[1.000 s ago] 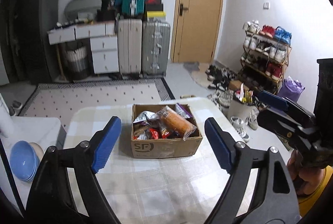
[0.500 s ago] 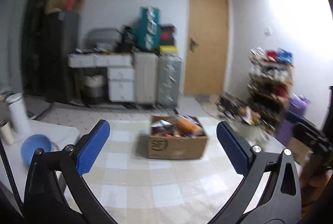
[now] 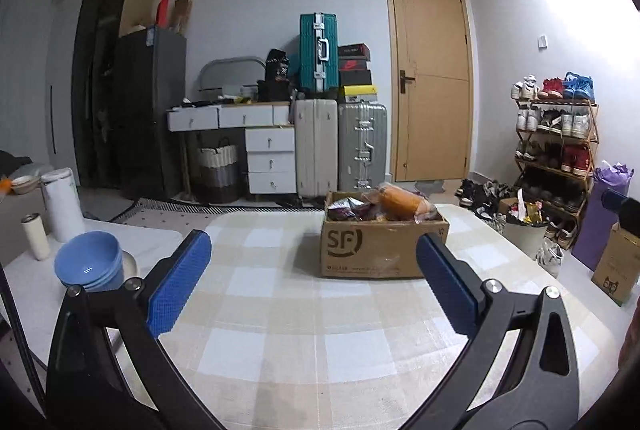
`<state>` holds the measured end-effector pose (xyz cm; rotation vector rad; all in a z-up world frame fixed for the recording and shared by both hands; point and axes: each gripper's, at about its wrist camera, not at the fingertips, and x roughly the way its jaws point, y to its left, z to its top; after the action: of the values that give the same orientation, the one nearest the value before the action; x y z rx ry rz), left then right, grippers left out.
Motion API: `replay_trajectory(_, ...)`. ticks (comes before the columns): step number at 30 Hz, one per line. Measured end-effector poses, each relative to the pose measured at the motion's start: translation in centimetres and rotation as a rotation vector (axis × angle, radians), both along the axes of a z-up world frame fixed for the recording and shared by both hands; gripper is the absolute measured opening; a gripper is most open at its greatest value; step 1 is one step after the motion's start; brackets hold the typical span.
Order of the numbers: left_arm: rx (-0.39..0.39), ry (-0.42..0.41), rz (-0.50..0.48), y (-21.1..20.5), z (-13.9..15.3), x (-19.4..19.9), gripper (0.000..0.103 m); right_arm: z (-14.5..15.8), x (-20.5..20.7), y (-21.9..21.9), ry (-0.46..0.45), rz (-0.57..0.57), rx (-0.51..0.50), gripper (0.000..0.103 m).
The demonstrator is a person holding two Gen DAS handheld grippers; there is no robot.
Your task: Organize snacks
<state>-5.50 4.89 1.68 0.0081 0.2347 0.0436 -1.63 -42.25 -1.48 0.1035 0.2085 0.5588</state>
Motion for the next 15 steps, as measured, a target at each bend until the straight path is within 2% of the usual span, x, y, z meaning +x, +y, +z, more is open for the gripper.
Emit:
replay_trajectory(7, -0.032, 0.061, -0.018, -0.4, -4.5, 4.3, 0.103, -3.5, 3.5, 1.1, 0.057, -0.016, -0.051, 0.102)
replay_trajectory(9, -0.042, 0.056, -0.02, -0.3, -6.1, 6.3, 0.103, -4.8, 4.8, 1.3, 0.081, -0.035, -0.078, 0.102)
replay_trajectory(12, -0.075, 0.096, -0.041, 0.0, -8.4, 9.5, 0.103, -6.7, 6.8, 1.2, 0.107, -0.076, -0.09, 0.102)
replay_trajectory(15, -0.045, 0.106, -0.021, -0.2, -10.2, 12.3, 0.103, -8.4, 8.3, 0.9, 0.125, -0.132, -0.093, 0.102)
